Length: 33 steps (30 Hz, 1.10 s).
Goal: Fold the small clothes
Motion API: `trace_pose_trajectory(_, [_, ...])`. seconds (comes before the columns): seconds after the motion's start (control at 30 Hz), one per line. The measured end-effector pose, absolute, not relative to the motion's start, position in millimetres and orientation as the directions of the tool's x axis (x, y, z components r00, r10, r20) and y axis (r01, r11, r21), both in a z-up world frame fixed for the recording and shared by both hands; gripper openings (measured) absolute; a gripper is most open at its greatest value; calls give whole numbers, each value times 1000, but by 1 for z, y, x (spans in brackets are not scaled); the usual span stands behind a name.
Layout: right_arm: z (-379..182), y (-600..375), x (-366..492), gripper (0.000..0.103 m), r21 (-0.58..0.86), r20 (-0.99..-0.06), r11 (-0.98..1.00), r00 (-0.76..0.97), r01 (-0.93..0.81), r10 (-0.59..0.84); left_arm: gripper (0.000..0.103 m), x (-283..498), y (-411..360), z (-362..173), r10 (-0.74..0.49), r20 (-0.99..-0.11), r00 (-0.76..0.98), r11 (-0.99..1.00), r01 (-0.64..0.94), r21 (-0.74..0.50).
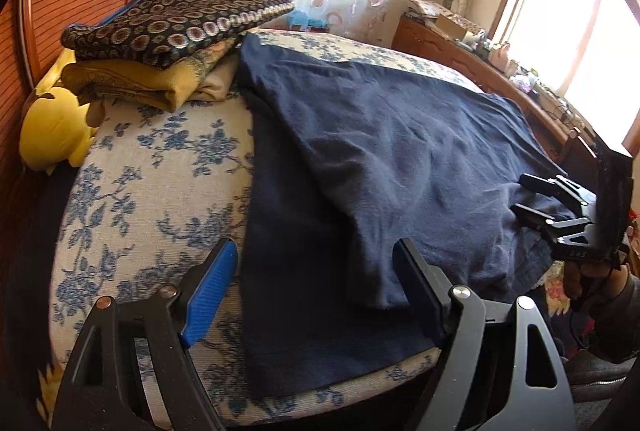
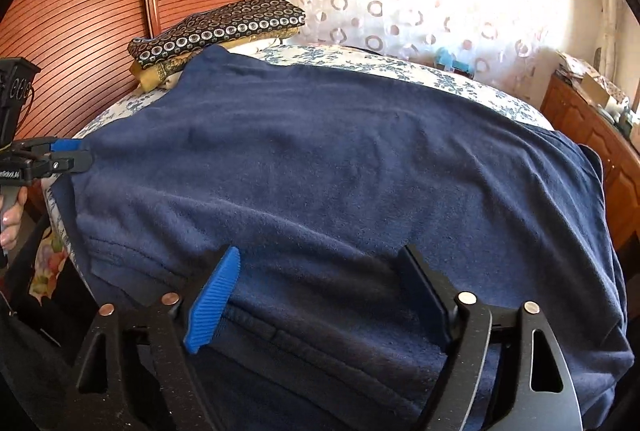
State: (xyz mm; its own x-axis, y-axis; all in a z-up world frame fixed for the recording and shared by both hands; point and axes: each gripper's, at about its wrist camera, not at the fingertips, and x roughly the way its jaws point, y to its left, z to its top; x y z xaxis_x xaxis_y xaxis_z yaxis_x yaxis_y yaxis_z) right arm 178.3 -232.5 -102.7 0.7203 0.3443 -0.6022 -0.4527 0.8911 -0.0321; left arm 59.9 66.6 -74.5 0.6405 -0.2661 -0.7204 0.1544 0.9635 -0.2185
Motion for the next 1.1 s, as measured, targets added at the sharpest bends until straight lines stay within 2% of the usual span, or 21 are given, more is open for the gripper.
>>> trace_pose_trajectory(0.07, [-106,-230,178,85,-33,-597,892,725,-450,343,73,60,66,-74,-278,-715,642,960,159,-231])
trace_pose_trajectory(0.13, [-107,-229,177,85,-33,-593,893,728,-449,344,57,60,68,-73,-292,-707,644,955,161,-248])
trace_pose_trajectory(0.17, [-107,-227,174,85,-34,-590,893,731,-448,344,45,60,69,-73,-304,-708,638,951,164,-261])
trace_pose_trajectory(0.3, [-106,-225,167,85,-35,-587,893,733,-449,345,17,60,64,-73,-373,-698,611,927,205,-315])
trace_pose_trajectory(0.37, [-106,-225,166,85,-33,-585,892,733,-450,348,11,58,57,-69,-367,-693,621,930,221,-294])
trace_pose_trajectory(0.63, [-94,-246,161,85,5,-582,898,728,-441,361,8,68,29,-22,-433,-618,656,901,331,-280])
trace_pose_trajectory(0.93, [-73,-320,134,85,24,-529,950,802,-313,277,8,103,-43,32,-569,-559,604,812,518,-268])
trace_pose_trajectory(1.1, [-73,-373,111,85,100,-511,970,825,-223,242,8,127,-92,55,-620,-550,559,756,612,-230])
